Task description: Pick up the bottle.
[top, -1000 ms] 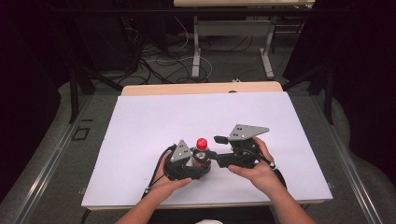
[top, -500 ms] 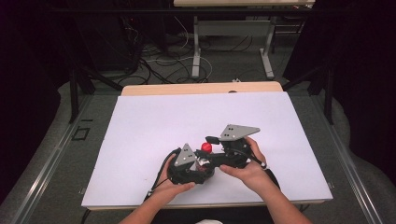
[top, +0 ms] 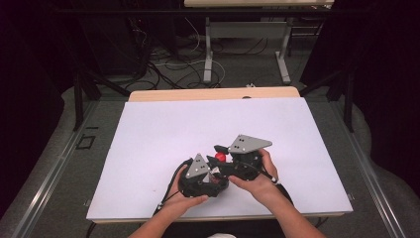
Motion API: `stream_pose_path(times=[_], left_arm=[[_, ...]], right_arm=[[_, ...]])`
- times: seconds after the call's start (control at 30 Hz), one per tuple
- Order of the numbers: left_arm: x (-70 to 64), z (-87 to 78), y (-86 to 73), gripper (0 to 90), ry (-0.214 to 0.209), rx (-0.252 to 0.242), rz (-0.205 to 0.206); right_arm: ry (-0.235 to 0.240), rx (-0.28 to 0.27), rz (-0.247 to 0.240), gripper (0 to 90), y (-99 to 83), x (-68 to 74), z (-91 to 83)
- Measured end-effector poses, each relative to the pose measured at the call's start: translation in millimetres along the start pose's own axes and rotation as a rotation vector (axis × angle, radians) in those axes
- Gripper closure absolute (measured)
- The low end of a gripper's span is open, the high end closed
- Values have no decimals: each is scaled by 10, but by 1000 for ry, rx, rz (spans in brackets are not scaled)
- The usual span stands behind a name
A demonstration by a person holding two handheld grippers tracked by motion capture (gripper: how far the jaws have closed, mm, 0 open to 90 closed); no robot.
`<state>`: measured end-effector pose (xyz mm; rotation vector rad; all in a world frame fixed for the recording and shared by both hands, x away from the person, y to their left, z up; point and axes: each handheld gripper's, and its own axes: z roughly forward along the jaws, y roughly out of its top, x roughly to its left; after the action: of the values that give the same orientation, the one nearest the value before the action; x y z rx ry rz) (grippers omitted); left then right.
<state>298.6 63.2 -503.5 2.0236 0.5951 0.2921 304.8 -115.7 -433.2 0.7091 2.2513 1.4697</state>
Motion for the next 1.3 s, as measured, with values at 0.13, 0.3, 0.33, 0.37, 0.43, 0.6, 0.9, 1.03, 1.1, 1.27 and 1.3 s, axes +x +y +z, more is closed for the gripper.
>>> stream_pose_path(times=[0.13, 0.3, 0.33, 0.37, 0.43, 0.6, 0.9, 1.03, 1.1, 1.27, 1.3], left_arm=[[-13, -11, 7, 305, -6, -8, -7], [-28, -35, 26, 307, -25, -13, -16], [-28, -39, 29, 308, -27, -13, -16], [-23, -47, 34, 308, -33, -7, -8], [-21, -50, 35, 308, -43, -12, -1], [-17, -69, 42, 307, -78, -9, 24], [-62, -94, 63, 306, -140, -8, 71], [-75, -81, 68, 306, -145, -8, 66], [-64, -86, 71, 305, -138, -7, 70], [-27, -91, 61, 305, -108, -15, 51], [-17, -96, 60, 305, -104, -11, 48]], right_arm=[[5, -15, -7, 610, -6, 6, -12], [44, -34, -11, 613, 5, -16, -41], [59, -29, -10, 614, 8, -24, -48], [69, -30, -19, 614, 11, -41, -52], [103, -32, -15, 615, 15, -66, -56], [219, -20, -51, 616, 35, -165, -74], [501, -9, -185, 616, 80, -363, -98], [530, 5, -208, 613, 99, -398, -99], [520, 6, -210, 612, 103, -392, -98], [404, 9, -144, 460, 114, -339, -102], [379, 12, -128, 457, 115, -321, -103]])
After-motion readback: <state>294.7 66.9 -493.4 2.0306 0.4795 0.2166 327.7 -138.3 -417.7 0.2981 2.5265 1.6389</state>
